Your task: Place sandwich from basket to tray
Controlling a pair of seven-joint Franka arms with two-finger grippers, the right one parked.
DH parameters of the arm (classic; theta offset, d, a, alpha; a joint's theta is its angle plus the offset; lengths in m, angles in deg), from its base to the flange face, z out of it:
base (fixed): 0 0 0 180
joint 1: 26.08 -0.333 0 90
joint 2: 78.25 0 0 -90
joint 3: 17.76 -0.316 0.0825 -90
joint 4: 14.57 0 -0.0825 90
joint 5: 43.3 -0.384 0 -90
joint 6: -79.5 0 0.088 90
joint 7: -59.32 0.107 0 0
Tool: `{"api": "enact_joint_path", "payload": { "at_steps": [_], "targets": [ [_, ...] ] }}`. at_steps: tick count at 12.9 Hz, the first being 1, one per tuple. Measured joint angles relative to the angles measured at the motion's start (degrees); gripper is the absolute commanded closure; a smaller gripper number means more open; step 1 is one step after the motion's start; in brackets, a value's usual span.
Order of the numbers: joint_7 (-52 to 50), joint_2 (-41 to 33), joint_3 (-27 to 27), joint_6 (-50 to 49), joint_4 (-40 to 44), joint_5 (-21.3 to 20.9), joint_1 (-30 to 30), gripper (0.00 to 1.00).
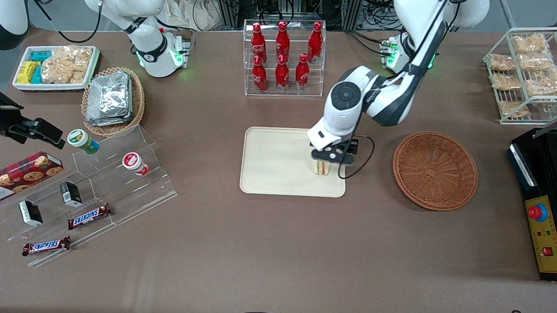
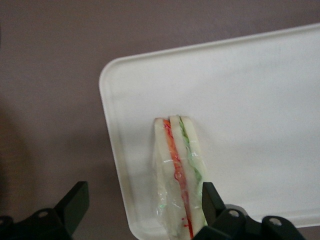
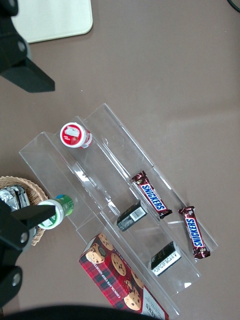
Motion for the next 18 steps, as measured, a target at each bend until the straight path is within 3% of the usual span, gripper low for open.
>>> {"api": "enact_joint_path", "payload": {
  "at_steps": [6,10,14,18],
  "targets": [
    [-0.22,-3.25,-11.44,-13.16,11.63,0.03,-1.30,0.00],
    [-0.20,-4.13,-18.12,-13.79,13.85,0.11,-1.51,0.00],
    [-0.37,-5.01,-20.29,-13.79,14.41,0.32,-1.63,0.00],
    [3.25,-7.06,-20.69,-18.13,16.00,1.12,-6.02,0.00]
  ]
}}
